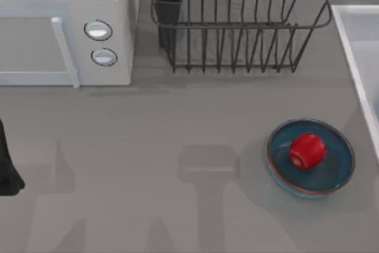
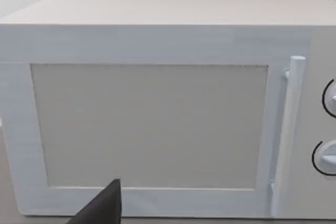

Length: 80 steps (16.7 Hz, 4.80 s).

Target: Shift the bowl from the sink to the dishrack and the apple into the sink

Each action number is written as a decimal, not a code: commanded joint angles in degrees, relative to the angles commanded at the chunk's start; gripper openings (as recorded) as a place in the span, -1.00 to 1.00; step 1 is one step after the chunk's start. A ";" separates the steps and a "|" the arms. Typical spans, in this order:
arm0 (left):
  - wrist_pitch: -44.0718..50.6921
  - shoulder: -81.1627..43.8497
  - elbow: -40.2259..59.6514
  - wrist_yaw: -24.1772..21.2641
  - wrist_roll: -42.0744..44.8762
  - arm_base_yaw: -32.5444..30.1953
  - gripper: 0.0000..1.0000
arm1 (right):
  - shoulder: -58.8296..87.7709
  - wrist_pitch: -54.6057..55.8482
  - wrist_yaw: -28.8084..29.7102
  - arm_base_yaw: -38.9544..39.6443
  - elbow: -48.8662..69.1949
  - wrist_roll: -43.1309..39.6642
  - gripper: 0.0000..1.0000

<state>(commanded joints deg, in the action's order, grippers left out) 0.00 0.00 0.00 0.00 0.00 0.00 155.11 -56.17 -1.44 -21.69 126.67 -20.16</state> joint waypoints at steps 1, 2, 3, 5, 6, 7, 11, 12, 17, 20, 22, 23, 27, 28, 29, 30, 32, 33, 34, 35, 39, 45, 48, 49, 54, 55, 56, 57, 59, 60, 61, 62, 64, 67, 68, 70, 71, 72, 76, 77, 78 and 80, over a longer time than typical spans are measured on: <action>0.00 0.00 0.00 0.00 0.00 0.00 1.00 | 0.00 0.00 0.00 0.00 0.00 0.00 -0.21; 0.00 0.00 0.00 0.00 0.00 0.00 1.00 | 0.00 0.00 0.00 0.00 0.00 0.00 -0.36; 0.00 0.00 0.00 0.00 0.00 0.00 1.00 | 0.00 0.00 0.00 0.00 0.00 0.00 -0.51; 0.00 0.00 0.00 0.00 0.00 0.00 1.00 | 0.00 0.00 0.00 0.00 0.00 0.00 -0.81; 0.00 0.00 0.00 0.00 0.00 0.00 1.00 | 0.00 0.00 0.00 0.00 0.00 0.00 -0.96; 0.00 0.00 0.00 0.00 0.00 0.00 1.00 | 0.00 0.00 0.00 0.00 0.00 0.00 -1.00; 0.00 0.00 0.00 0.00 0.00 0.00 1.00 | 0.00 0.00 0.00 0.00 0.00 0.00 -1.00; 0.00 0.00 0.00 0.00 0.00 0.00 1.00 | 0.00 0.00 0.00 0.00 0.00 0.00 -1.00; 0.00 0.00 0.00 0.00 0.00 0.00 1.00 | -1.07 -0.39 -0.09 -0.10 -0.46 -0.22 -1.00; 0.00 0.00 0.00 0.00 0.00 0.00 1.00 | -6.38 -3.19 -0.40 -2.13 -3.03 -2.28 -1.00; 0.00 0.00 0.00 0.00 0.00 0.00 1.00 | -12.40 -6.47 -0.68 -4.29 -6.02 -4.66 -1.00; 0.00 0.00 0.00 0.00 0.00 0.00 1.00 | -16.04 -8.47 -0.84 -5.57 -7.84 -6.05 -1.00; 0.00 0.00 0.00 0.00 0.00 0.00 1.00 | -33.70 -17.91 -1.42 -11.53 -16.59 -12.28 -1.00; 0.00 0.00 0.00 0.00 0.00 0.00 1.00 | -38.44 -20.41 -1.55 -13.11 -18.94 -13.90 -1.00; 0.00 0.00 0.00 0.00 0.00 0.00 1.00 | -43.10 -22.86 -1.67 -14.69 -21.23 -15.50 -1.00; 0.00 0.00 0.00 0.00 0.00 0.00 1.00 | -47.64 -25.22 -1.79 -16.22 -23.47 -17.07 -1.00; 0.00 0.00 0.00 0.00 0.00 0.00 1.00 | -55.96 -29.42 -2.05 -19.09 -27.50 -19.97 -1.00; 0.00 0.00 0.00 0.00 0.00 0.00 1.00 | -59.46 -31.19 -2.20 -20.38 -29.19 -21.24 -1.00; 0.00 0.00 0.00 0.00 0.00 0.00 1.00 | -62.37 -32.71 -2.35 -21.51 -30.61 -22.37 -1.00; 0.00 0.00 0.00 0.00 0.00 0.00 1.00 | -64.62 -33.91 -2.49 -22.42 -31.71 -23.31 -1.00; 0.00 0.00 0.00 0.00 0.00 0.00 1.00 | -67.83 -35.61 -2.74 -23.81 -33.33 -24.72 -1.00; 0.00 0.00 0.00 0.00 0.00 0.00 1.00 | -67.42 -33.72 -1.65 -21.75 -32.72 -23.23 -1.00; 0.00 0.00 0.00 0.00 0.00 0.00 1.00 | -66.55 -27.07 2.33 -14.53 -31.56 -18.56 -1.00; 0.00 0.00 0.00 0.00 0.00 0.00 1.00 | -66.08 -24.05 4.20 -10.91 -31.11 -16.52 -1.00; 0.00 0.00 0.00 0.00 0.00 0.00 1.00 | -62.64 -4.27 16.22 13.92 -29.63 -4.36 -1.00; 0.00 0.00 0.00 0.00 0.00 0.00 1.00 | -61.92 0.33 18.91 19.51 -29.62 -1.76 -1.00; 0.00 0.00 0.00 0.00 0.00 0.00 1.00 | -61.23 5.09 21.63 25.03 -29.71 0.83 -1.00; 0.00 0.00 0.00 0.00 0.00 0.00 1.00 | -60.60 9.99 24.36 30.42 -29.85 3.37 -1.00; 0.00 0.00 0.00 0.00 0.00 0.00 1.00 | -59.57 20.06 29.74 40.51 -30.26 8.18 -1.00; 0.00 0.00 0.00 0.00 0.00 0.00 1.00 | -59.24 25.12 32.34 45.04 -30.52 10.39 -1.00; 0.00 0.00 0.00 0.00 0.00 0.00 1.00 | -59.04 30.07 34.84 49.15 -30.80 12.45 -1.00; 0.00 0.00 0.00 0.00 0.00 0.00 1.00 | -58.95 34.82 37.24 52.81 -31.05 14.33 -1.00; 0.00 0.00 0.00 0.00 0.00 0.00 1.00 | -59.01 43.48 41.58 58.73 -31.47 17.44 -1.00; 0.00 0.00 0.00 0.00 0.00 0.00 1.00 | -59.35 52.44 46.48 64.70 -31.75 20.42 -1.00; 0.00 0.00 0.00 0.00 0.00 0.00 1.00 | -59.50 54.20 47.53 65.97 -31.81 20.97 -1.00; 0.00 0.00 0.00 0.00 0.00 0.00 1.00 | -59.71 55.84 48.55 67.23 -31.88 21.47 -1.00; 0.00 0.00 0.00 0.00 0.00 0.00 1.00 | -59.71 55.84 48.55 67.23 -31.88 21.47 -1.00; 0.00 0.00 0.00 0.00 0.00 0.00 1.00 | -59.71 55.84 48.55 67.23 -31.88 21.47 -1.00; 0.00 0.00 0.00 0.00 0.00 0.00 1.00 | -58.95 56.53 48.13 66.83 -32.19 21.56 -1.00; 0.00 0.00 0.00 0.00 0.00 0.00 1.00 | -58.10 57.82 47.87 66.55 -32.72 21.55 -1.00; 0.00 0.00 0.00 0.00 0.00 0.00 1.00 | -56.92 59.72 47.46 66.17 -33.50 21.54 -1.00; 0.00 0.00 0.00 0.00 0.00 0.00 1.00 | -53.94 64.95 46.38 65.15 -35.63 21.52 -1.00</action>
<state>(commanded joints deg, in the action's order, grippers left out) 0.00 0.00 0.00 0.00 0.00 0.00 101.17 8.78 44.94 43.46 91.03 1.36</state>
